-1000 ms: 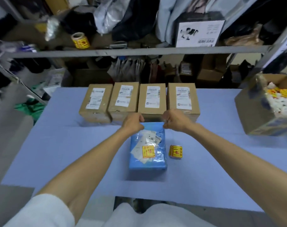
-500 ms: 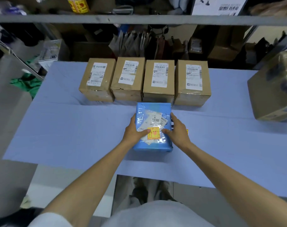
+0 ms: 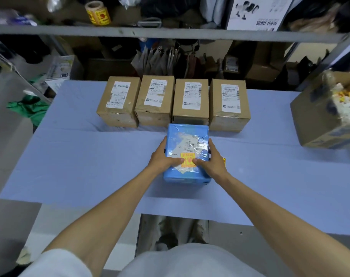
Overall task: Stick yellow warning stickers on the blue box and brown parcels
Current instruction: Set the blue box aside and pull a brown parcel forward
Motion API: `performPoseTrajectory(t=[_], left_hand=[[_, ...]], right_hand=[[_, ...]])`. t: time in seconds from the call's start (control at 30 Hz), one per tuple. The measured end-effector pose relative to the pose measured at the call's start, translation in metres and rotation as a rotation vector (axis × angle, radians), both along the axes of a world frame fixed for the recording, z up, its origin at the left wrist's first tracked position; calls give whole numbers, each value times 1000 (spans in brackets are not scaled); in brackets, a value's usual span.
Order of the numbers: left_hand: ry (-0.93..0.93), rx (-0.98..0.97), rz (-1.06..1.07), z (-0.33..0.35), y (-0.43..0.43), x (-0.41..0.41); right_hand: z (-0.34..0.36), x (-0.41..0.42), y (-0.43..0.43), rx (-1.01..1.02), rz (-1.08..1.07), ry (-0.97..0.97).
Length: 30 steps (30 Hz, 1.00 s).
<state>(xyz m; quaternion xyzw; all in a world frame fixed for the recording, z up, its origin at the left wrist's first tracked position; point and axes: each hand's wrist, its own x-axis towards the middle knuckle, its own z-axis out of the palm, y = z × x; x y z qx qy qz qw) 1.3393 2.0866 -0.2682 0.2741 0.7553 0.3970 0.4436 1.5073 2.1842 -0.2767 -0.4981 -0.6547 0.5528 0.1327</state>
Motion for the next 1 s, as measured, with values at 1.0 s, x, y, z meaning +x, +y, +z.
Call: performPoseTrajectory(t=[1.0], left_hand=[[-157, 139, -388, 60, 227, 177]], right_hand=[[72, 198, 180, 62, -460, -37]])
